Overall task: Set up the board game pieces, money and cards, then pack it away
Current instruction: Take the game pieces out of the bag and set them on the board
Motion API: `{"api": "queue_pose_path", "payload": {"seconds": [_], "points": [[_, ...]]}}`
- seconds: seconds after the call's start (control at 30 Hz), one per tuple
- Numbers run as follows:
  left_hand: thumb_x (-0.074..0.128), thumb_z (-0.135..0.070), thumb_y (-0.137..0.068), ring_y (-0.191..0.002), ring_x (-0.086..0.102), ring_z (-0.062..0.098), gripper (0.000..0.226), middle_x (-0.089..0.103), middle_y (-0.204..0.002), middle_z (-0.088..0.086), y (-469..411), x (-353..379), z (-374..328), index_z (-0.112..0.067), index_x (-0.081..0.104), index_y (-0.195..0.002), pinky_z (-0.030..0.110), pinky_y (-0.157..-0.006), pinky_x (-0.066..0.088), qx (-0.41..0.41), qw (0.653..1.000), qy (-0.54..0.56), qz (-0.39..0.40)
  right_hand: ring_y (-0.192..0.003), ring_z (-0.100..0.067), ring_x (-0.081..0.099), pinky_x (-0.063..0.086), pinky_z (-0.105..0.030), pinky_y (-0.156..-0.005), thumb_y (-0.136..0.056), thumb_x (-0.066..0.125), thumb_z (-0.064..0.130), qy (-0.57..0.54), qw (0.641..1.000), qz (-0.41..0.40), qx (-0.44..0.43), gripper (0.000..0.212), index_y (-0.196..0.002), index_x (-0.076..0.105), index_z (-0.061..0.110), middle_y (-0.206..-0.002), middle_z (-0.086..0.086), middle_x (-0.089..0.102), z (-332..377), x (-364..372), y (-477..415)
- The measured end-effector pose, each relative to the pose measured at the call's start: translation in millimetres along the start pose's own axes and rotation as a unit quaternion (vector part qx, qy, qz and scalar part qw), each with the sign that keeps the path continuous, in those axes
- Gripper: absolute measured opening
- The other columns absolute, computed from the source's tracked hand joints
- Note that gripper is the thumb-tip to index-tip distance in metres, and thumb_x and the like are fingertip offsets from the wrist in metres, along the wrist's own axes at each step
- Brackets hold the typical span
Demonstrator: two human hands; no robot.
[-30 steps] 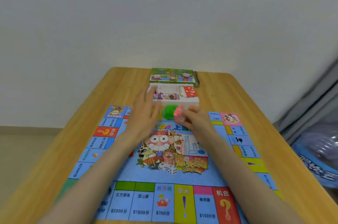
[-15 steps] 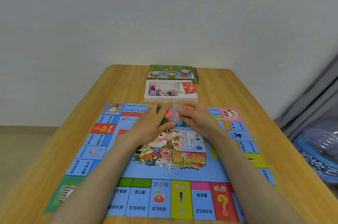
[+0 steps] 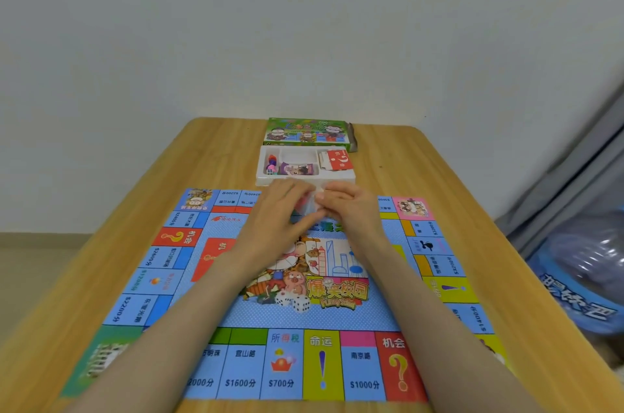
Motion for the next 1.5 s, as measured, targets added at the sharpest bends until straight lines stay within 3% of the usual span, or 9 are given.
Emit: {"api": "queue_pose_path", "payload": {"seconds": [0.1,0.2,0.37,0.53,0.7,0.8,1.13,1.33,1.5], "points": [[0.07,-0.026,-0.084,-0.085,0.054,0.0,0.032,0.063,-0.097,-0.01,-1,-5,-8,-0.014,0.066,-0.113,0.011,-0.078,0.042,-0.027,0.995,0.089,-0.039,-0.063,-0.017,0.066,0.057,-0.022,-0.061,-0.08,0.068,-0.003,0.004,1.0,0.022,-0.001,0.007,-0.085,0.066,0.001,-0.076,-0.013,0.068,-1,2,1],[0.074,-0.015,-0.08,-0.082,0.059,-0.009,0.029,0.063,-0.09,-0.02,2,-8,-3,-0.018,0.07,-0.108,0.004,-0.077,0.043,-0.077,0.984,0.152,-0.058,-0.069,-0.021,0.067,0.057,-0.027,-0.068,-0.081,0.066,0.0,0.018,0.999,0.042,-0.01,0.003,-0.082,0.067,0.002,-0.076,-0.013,0.07,-1,6,3],[0.073,-0.01,-0.08,-0.083,0.065,0.002,0.022,0.07,-0.087,-0.012,3,-2,8,-0.019,0.073,-0.1,0.012,-0.078,0.05,-0.169,0.952,0.254,-0.037,-0.078,-0.031,0.068,0.058,-0.03,-0.072,-0.08,0.066,-0.003,0.012,0.998,0.058,-0.004,0.011,-0.086,0.064,0.005,-0.085,-0.02,0.07,-2,7,0],[0.07,-0.004,-0.082,-0.079,0.067,-0.001,0.02,0.071,-0.084,-0.008,2,-3,16,-0.019,0.073,-0.095,0.013,-0.076,0.051,-0.201,0.931,0.301,-0.041,-0.062,-0.013,0.063,0.055,-0.022,-0.066,-0.088,0.059,0.001,0.049,0.997,0.052,-0.017,0.01,-0.084,0.057,0.009,-0.071,-0.008,0.064,-3,8,-3],[0.069,0.003,-0.081,-0.066,0.064,-0.003,0.012,0.069,-0.075,0.001,3,1,23,-0.002,0.07,-0.092,0.011,-0.068,0.051,-0.237,0.918,0.317,-0.041,-0.062,-0.012,0.059,0.051,-0.024,-0.065,-0.092,0.055,0.002,0.114,0.991,0.057,-0.049,0.013,-0.083,0.051,0.011,-0.07,-0.005,0.06,-1,10,-3],[0.07,0.004,-0.08,-0.063,0.065,0.0,0.012,0.069,-0.072,0.003,4,2,24,-0.004,0.067,-0.089,0.013,-0.066,0.052,-0.246,0.913,0.323,-0.044,-0.062,-0.012,0.059,0.051,-0.025,-0.065,-0.09,0.058,0.002,0.133,0.987,0.062,-0.061,0.012,-0.085,0.05,0.01,-0.072,-0.005,0.059,0,12,-2],[0.068,0.005,-0.08,-0.069,0.062,0.007,0.027,0.064,-0.073,0.0,5,-3,20,-0.02,0.057,-0.078,0.021,-0.068,0.053,-0.237,0.929,0.278,-0.06,-0.058,-0.001,0.06,0.051,-0.018,-0.062,-0.089,0.054,-0.004,0.179,0.979,0.071,-0.07,0.017,-0.088,0.045,0.01,-0.083,-0.012,0.055,4,16,3],[0.068,-0.003,-0.081,-0.057,0.046,0.007,0.031,0.05,-0.066,-0.008,4,-12,20,-0.025,0.048,-0.075,0.021,-0.054,0.041,-0.229,0.95,0.18,-0.11,-0.06,-0.017,0.053,0.047,-0.035,-0.064,-0.084,0.055,-0.009,0.242,0.967,0.022,-0.083,0.028,-0.082,0.046,0.018,-0.077,-0.008,0.052,3,16,5],[0.068,0.001,-0.077,-0.057,0.05,0.02,0.022,0.053,-0.066,-0.001,3,-23,-8,-0.011,0.05,-0.077,0.036,-0.05,0.041,-0.058,0.985,-0.018,-0.16,-0.061,-0.013,0.046,0.041,-0.026,-0.059,-0.081,0.06,0.002,0.298,0.948,0.014,-0.108,0.022,-0.087,0.045,0.016,-0.068,0.0,0.049,9,22,11]]}}
Point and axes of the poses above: each hand's wrist, its own y-axis away from the middle knuckle, its own x-axis out of the palm, z = x × y, the point moved 7 cm from there along -y, towards the middle knuckle
